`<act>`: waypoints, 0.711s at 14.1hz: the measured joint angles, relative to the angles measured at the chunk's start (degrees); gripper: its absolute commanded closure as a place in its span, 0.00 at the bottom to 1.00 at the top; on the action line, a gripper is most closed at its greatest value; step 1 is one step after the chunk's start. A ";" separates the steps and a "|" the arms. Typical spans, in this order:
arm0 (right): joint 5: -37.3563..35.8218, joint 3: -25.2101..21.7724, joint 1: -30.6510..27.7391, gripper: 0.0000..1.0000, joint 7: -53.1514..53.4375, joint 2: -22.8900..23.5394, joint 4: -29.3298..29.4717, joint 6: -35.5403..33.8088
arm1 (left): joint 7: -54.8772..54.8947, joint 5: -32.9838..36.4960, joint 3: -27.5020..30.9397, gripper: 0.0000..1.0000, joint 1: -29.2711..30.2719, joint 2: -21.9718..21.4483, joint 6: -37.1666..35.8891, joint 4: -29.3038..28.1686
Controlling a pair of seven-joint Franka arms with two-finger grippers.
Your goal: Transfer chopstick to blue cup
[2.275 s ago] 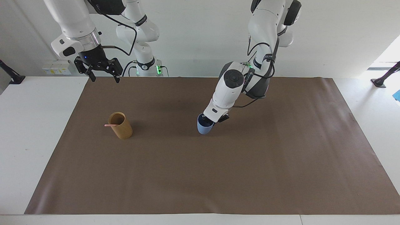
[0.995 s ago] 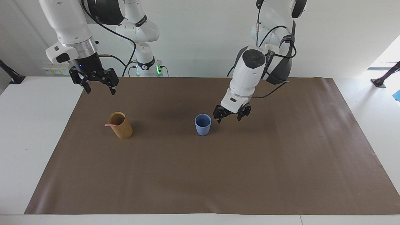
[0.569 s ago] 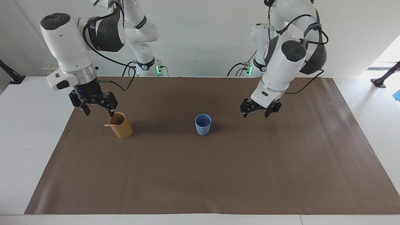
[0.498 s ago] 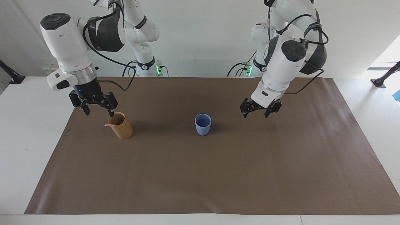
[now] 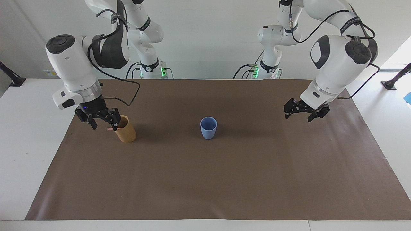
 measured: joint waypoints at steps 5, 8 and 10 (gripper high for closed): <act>0.02 0.11 -0.10 1.00 -0.69 -0.01 -3.06 2.17 | 2.28 0.80 -0.13 0.00 2.88 -5.38 -1.87 0.70; 0.04 0.11 -0.10 1.00 -0.70 -0.26 -3.11 2.17 | 2.28 1.31 -0.34 0.00 2.87 -8.43 -7.71 3.10; 0.05 0.11 -0.10 1.00 -0.70 -1.08 -3.08 2.17 | 2.28 1.37 -0.30 0.00 2.87 -9.34 -12.04 4.47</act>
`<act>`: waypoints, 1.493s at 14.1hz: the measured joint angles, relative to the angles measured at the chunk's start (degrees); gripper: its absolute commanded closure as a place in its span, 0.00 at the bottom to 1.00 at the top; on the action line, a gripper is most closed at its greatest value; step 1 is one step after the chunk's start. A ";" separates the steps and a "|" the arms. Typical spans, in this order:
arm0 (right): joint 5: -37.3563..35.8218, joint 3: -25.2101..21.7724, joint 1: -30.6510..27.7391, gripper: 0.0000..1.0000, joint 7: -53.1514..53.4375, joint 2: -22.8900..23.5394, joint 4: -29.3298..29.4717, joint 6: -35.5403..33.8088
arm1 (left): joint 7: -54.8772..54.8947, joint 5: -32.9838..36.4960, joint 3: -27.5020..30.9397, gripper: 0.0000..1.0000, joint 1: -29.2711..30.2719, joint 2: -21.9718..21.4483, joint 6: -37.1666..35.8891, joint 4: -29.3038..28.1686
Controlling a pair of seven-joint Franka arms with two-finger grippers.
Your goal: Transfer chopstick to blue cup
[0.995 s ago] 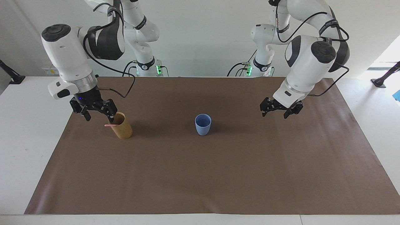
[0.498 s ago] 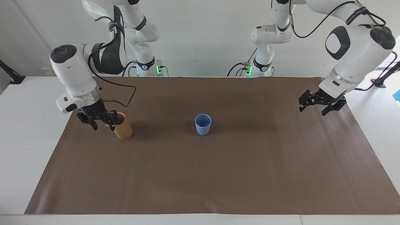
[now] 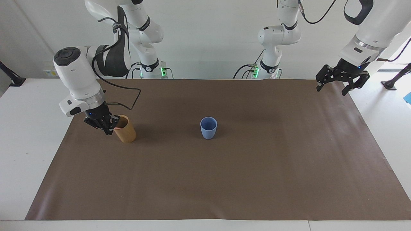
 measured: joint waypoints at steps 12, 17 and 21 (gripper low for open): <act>0.05 0.67 0.34 1.00 0.00 -12.64 -0.02 -0.18 | 0.00 0.35 -0.17 0.00 0.00 -4.25 -7.83 -0.04; 0.30 4.37 3.62 1.00 1.42 -13.16 -0.06 1.16 | 0.00 1.51 -0.17 0.00 0.00 -4.56 -7.07 -1.35; 0.31 5.10 13.40 1.00 12.99 -13.15 -0.06 7.01 | 0.00 1.52 -0.18 0.00 0.00 -6.41 -6.36 -4.10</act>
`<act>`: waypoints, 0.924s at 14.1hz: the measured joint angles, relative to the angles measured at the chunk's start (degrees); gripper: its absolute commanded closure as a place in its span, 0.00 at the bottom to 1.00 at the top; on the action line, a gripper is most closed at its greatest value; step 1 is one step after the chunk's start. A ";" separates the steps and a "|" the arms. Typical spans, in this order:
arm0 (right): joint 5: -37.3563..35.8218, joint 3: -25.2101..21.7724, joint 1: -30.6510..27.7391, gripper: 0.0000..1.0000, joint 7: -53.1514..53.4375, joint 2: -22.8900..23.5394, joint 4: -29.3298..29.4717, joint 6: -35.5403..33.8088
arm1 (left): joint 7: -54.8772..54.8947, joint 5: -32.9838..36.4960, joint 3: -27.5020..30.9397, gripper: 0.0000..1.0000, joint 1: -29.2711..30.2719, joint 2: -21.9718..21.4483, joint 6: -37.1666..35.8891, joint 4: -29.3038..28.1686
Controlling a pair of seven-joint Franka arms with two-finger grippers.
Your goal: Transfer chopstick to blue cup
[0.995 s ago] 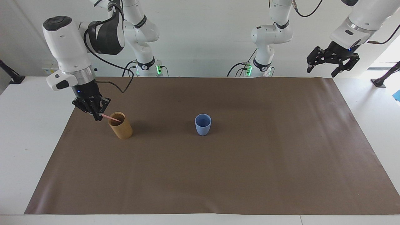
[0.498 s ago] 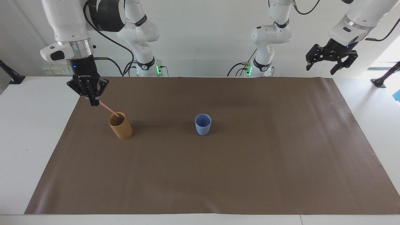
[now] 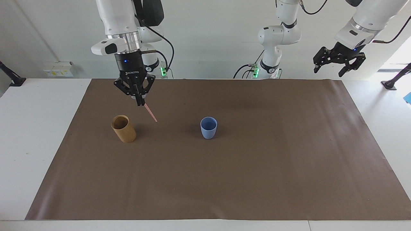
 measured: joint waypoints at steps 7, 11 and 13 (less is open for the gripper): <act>-0.70 0.14 10.76 1.00 11.03 4.67 -0.52 10.78 | 0.00 0.00 0.00 0.00 0.00 -0.38 0.12 -0.15; -1.00 0.12 12.10 1.00 11.38 6.67 -1.96 11.07 | 0.00 0.00 0.00 0.00 0.00 -0.38 0.14 -0.15; -1.00 0.12 12.43 1.00 11.40 6.81 -3.82 11.07 | 0.00 0.00 0.00 0.00 0.00 -0.38 0.15 -0.15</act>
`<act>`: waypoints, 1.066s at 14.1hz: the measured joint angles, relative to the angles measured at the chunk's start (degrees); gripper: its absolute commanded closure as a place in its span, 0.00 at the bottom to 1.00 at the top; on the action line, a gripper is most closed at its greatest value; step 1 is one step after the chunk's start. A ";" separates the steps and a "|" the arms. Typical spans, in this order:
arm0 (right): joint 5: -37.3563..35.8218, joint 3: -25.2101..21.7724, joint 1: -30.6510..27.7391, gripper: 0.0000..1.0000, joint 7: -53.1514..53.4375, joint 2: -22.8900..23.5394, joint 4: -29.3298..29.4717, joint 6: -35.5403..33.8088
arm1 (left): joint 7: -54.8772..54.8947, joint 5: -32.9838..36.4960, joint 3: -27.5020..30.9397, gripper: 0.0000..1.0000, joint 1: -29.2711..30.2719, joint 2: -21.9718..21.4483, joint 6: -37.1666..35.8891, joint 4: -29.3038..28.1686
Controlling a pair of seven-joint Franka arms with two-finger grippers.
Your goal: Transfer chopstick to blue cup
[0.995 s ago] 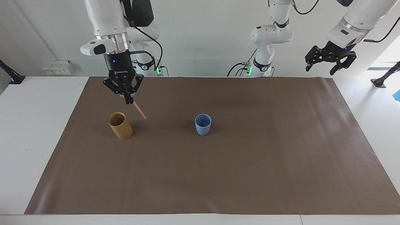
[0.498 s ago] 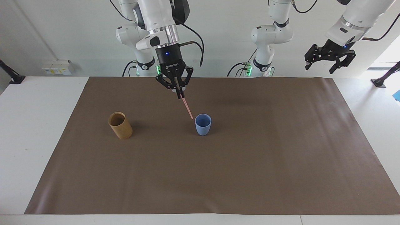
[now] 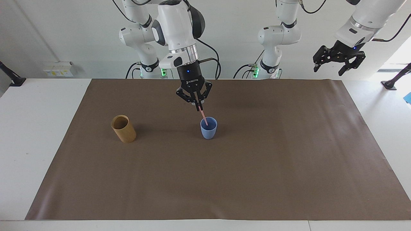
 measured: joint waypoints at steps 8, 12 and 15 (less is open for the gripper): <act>0.00 -0.02 0.66 0.48 0.01 3.62 -5.41 8.06 | 0.00 0.00 0.00 0.00 0.00 0.00 0.02 0.00; 0.00 -0.04 0.65 0.00 2.07 4.10 -5.22 8.53 | 0.00 0.00 0.00 0.00 0.00 0.00 0.02 0.00; 0.00 -0.41 0.31 0.00 5.34 3.94 -4.44 8.68 | 0.00 0.00 0.00 0.00 0.00 0.00 0.02 0.00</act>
